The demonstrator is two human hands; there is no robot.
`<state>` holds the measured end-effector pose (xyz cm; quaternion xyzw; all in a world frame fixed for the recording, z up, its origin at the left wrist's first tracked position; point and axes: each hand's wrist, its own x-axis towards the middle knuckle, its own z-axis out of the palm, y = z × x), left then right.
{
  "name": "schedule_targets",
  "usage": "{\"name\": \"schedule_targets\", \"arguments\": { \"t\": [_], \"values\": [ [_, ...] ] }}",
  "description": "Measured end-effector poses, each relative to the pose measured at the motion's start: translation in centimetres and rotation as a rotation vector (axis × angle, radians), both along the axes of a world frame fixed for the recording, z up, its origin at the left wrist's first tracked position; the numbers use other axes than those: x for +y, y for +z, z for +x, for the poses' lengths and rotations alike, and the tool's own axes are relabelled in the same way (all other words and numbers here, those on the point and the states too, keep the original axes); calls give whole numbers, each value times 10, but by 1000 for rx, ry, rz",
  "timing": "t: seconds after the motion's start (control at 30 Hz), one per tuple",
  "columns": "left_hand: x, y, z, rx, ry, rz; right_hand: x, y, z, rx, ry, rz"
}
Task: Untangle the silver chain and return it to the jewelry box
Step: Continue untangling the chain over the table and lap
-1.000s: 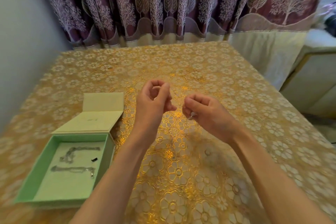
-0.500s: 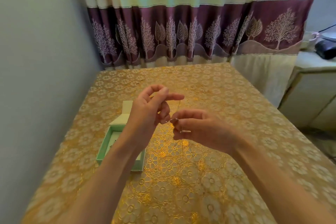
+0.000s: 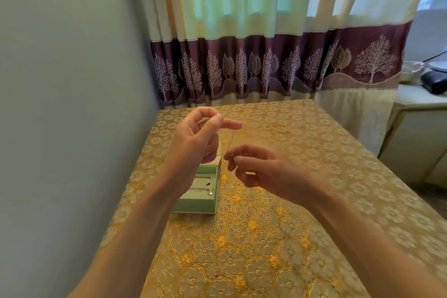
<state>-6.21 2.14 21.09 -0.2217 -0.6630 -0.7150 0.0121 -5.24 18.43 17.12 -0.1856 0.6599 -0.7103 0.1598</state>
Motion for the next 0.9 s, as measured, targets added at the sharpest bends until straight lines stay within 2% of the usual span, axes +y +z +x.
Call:
{"name": "schedule_targets", "arguments": {
  "t": [0.17, 0.43, 0.63, 0.77, 0.9],
  "values": [
    [-9, 7, 10, 57, -11, -44, -9, 3, 12, 48, -14, 54],
    [-23, 15, 21, 73, -20, -35, -14, 9, 16, -1, 31, -91],
    [-26, 22, 27, 85, -77, -106, -31, 11, 18, -103, 85, -205],
    [-30, 28, 30, 93, -78, -107, -39, 16, 21, -135, 27, -360],
    [-35, 30, 33, 78, -87, -78, -43, 21, 21, -116, -68, -346]
  ]
}}
